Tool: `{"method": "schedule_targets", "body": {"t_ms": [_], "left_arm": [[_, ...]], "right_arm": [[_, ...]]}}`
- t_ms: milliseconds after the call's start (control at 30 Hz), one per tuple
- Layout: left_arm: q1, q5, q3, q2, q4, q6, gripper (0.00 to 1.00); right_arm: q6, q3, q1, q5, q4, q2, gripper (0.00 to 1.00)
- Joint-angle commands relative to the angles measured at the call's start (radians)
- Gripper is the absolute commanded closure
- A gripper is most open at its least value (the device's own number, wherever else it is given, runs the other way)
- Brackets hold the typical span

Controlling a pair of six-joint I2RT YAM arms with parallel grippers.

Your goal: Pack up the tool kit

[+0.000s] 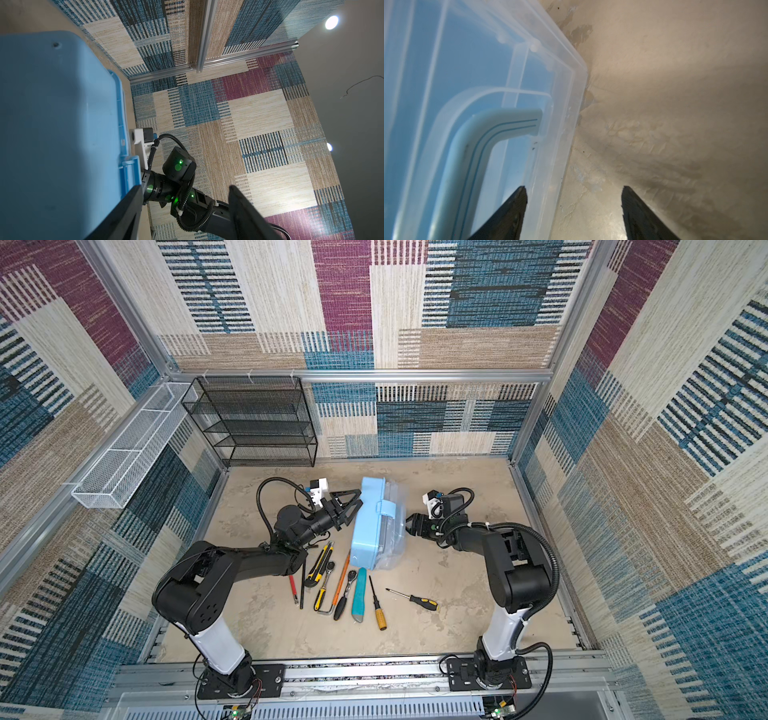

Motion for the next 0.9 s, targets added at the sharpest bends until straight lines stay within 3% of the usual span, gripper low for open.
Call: {"method": "schedule_targets", "body": {"t_ms": [0, 167, 300, 467, 867], "left_arm": [[0.013, 0.023, -0.011, -0.040, -0.119, 0.078, 0.32], [0.030, 0.027, -0.001, -0.144, -0.372, 0.209, 0.33], [0.038, -0.001, 0.037, -0.228, -0.671, 0.352, 0.33], [0.038, 0.012, 0.092, -0.233, -0.869, 0.453, 0.32], [0.019, 0.118, 0.205, -0.085, -0.929, 0.478, 0.38]], "right_arm": [[-0.007, 0.010, 0.001, 0.004, -0.001, 0.004, 0.26], [-0.001, 0.012, 0.001, -0.002, 0.005, 0.004, 0.26], [0.004, 0.014, 0.001, -0.013, 0.002, 0.002, 0.26], [0.013, 0.017, 0.002, -0.027, 0.001, -0.011, 0.27], [0.064, 0.033, 0.002, -0.122, 0.048, -0.041, 0.29]]}}
